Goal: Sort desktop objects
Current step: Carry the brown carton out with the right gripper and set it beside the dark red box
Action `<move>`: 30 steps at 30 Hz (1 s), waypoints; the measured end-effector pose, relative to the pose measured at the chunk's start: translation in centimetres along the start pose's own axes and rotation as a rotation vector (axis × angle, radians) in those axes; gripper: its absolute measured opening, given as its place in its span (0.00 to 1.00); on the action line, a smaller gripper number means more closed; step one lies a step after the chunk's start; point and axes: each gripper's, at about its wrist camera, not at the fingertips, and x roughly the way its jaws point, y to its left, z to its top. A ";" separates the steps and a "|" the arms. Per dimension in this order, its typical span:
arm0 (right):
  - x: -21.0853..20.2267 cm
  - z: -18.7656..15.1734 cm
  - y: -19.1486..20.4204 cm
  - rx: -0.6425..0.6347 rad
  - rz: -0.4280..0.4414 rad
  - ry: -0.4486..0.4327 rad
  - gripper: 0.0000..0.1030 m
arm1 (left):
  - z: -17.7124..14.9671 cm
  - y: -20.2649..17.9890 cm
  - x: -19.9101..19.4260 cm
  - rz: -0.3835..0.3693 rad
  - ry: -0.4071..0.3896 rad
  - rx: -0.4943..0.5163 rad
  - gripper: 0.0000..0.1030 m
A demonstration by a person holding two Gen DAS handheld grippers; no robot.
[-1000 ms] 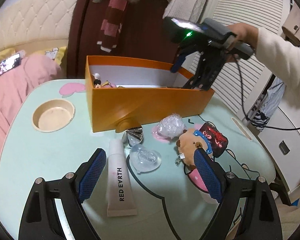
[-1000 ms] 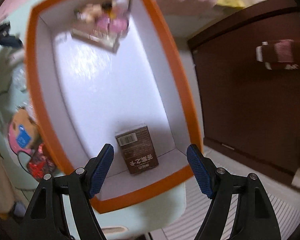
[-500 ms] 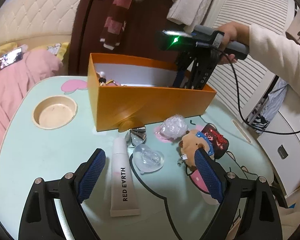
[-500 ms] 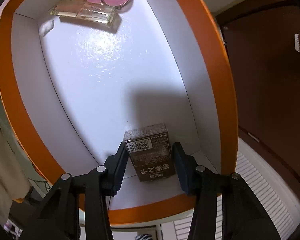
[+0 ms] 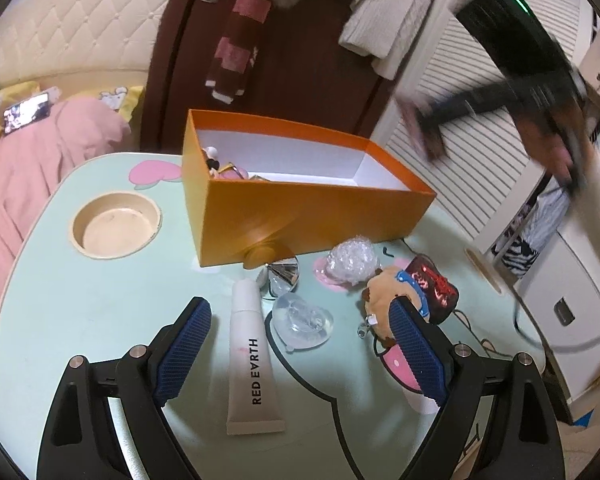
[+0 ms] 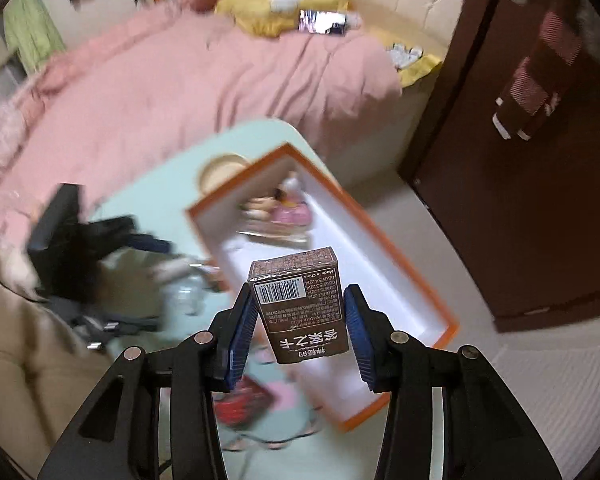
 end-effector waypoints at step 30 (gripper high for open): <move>4.5 -20.6 2.7 0.794 0.021 -0.687 0.72 | 13.9 -2.5 10.5 0.318 0.332 0.144 0.70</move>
